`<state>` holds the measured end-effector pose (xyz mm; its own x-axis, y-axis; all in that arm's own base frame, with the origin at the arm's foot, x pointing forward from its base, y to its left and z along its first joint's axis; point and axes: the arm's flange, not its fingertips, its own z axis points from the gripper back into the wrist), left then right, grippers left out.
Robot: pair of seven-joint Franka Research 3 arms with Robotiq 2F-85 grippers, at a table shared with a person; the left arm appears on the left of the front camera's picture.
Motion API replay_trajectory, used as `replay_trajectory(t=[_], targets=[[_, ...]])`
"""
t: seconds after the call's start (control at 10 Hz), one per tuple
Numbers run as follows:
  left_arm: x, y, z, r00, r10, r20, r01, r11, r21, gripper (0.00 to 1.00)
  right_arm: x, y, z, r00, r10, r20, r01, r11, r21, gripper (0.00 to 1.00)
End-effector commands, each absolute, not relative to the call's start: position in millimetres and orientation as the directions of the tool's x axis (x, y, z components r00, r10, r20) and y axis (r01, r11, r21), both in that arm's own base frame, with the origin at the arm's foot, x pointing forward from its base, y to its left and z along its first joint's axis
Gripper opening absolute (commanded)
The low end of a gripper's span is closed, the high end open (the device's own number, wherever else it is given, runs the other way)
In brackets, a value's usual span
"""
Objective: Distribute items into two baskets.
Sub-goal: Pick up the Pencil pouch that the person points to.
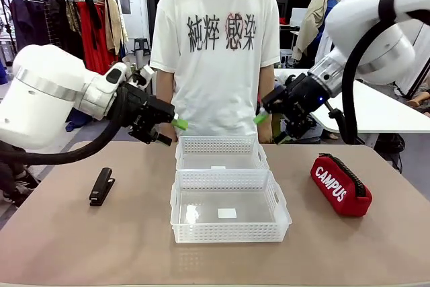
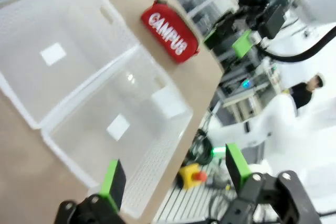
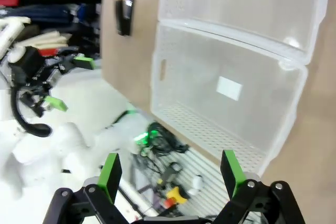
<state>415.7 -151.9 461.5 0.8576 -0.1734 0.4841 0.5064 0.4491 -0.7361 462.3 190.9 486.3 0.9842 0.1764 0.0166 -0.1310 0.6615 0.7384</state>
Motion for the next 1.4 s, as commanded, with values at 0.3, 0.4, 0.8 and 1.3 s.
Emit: replay_trajectory(t=[0.3,0.4,0.8,1.3], targets=[[406.9,-139.3,461.0,0.82,-0.066,0.569,0.546,0.388,-0.742,1.0,474.7,175.4,495.2,0.992,0.128,0.021,-0.092,0.586,0.805,1.0],[418.3,-134.9,465.9,0.871,-0.039,0.49,0.465,0.388,-0.796,1.0,473.2,164.7,497.7,0.996,0.091,-0.024,-0.03,0.548,0.836,1.0],[415.2,-131.3,467.2,0.89,-0.056,0.453,0.448,0.304,-0.841,1.0,472.7,165.6,495.9,0.995,0.095,-0.024,-0.033,0.553,0.832,1.0],[419.3,-100.5,497.9,0.975,-0.054,0.216,0.22,0.068,-0.973,1.0,479.4,133.3,536.1,0.986,0.146,-0.08,0.052,0.191,0.98,1.0]])
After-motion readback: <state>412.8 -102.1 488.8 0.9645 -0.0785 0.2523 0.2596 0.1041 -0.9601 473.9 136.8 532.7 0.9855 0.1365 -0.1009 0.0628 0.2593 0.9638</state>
